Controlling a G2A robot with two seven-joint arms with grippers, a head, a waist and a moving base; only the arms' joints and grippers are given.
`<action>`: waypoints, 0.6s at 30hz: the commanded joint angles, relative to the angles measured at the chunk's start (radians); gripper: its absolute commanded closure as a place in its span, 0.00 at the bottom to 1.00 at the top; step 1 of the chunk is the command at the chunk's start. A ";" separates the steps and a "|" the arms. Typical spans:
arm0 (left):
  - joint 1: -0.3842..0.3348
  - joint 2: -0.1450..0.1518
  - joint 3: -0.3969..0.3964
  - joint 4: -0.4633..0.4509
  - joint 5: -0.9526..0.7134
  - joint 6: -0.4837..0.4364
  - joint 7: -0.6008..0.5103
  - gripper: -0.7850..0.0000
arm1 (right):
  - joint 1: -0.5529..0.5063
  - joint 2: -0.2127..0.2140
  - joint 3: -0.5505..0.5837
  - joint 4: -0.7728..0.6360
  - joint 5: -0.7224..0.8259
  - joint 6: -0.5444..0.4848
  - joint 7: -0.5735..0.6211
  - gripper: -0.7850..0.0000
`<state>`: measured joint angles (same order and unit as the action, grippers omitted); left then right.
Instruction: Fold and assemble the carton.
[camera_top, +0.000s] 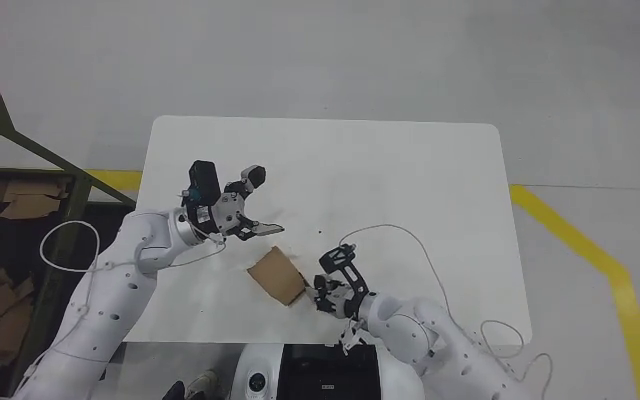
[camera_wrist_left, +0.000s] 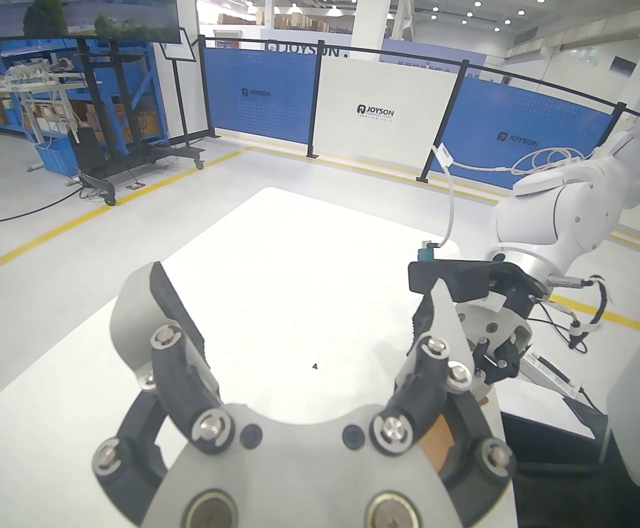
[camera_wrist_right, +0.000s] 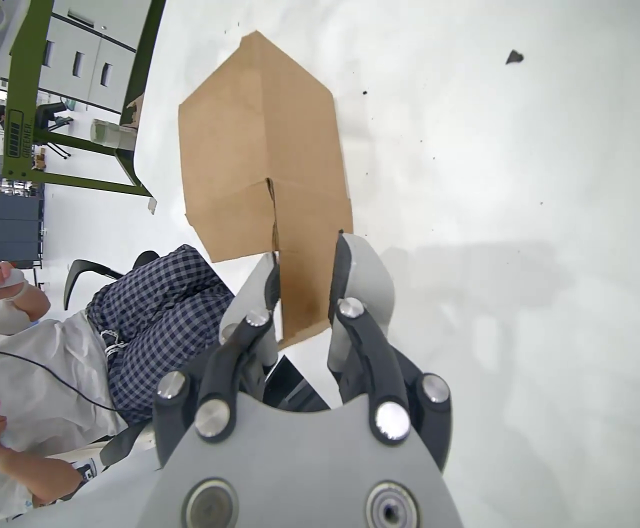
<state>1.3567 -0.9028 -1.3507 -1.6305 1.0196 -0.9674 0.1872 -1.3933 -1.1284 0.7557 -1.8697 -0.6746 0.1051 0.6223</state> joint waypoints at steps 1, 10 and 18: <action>0.001 -0.001 -0.001 0.000 -0.003 -0.003 -0.001 0.00 | 0.004 0.000 0.012 0.001 0.032 -0.011 0.019 1.00; -0.010 -0.003 -0.010 0.003 -0.016 -0.013 -0.015 0.00 | 0.070 0.007 0.125 0.067 0.347 -0.140 0.217 1.00; -0.005 0.001 -0.057 0.019 -0.054 -0.045 -0.010 0.00 | 0.159 0.041 0.317 0.169 0.649 -0.202 0.555 1.00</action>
<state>1.3499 -0.9027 -1.4027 -1.6130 0.9714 -1.0083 0.1773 -1.2459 -1.0927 1.0434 -1.7186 -0.0645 -0.0908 1.1236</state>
